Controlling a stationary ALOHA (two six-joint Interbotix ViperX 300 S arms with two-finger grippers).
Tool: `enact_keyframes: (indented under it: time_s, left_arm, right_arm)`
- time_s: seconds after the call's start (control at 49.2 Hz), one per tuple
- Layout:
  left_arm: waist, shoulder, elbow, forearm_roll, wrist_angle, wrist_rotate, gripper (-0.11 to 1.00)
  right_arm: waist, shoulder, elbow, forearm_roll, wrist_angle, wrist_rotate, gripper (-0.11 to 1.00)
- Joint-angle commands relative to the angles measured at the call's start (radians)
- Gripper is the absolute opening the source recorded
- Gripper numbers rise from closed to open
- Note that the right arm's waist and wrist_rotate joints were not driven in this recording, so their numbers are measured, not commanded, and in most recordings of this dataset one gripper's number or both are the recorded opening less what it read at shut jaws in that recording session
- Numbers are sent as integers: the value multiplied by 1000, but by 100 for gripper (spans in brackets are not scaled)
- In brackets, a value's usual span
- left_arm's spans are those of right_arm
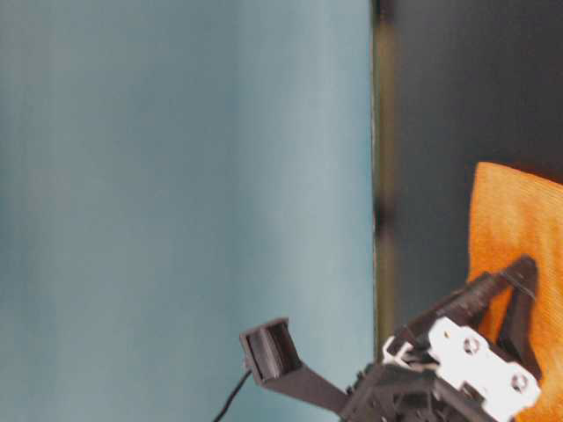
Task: Push an orange cloth with the left arm to wipe the desk.
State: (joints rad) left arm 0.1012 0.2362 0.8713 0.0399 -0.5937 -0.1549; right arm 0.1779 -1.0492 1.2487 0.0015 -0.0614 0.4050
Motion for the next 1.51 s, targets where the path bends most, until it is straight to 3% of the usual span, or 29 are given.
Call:
enact_keyframes:
  time_s: [0.0,0.346,0.834,1.159,1.485]
  left_arm:
    - [-37,-21,11,3,-5,-3,84]
    - [-195,-58,37,5,-5,-29,84]
    - [-403,-55,34,5,-5,-14,84]
    - [-543,-48,-2,5,-5,-26,84]
    - [-568,-49,-11,5,-5,-14,84]
  right_arm:
    - [0,5,-6,0,-5,0,0]
    - [-2,3,-6,0,-6,0,0]
    - [0,2,-6,2,-9,-2,0]
    - [0,2,-6,2,-9,-2,0]
    - [0,2,-6,2,-11,0,0]
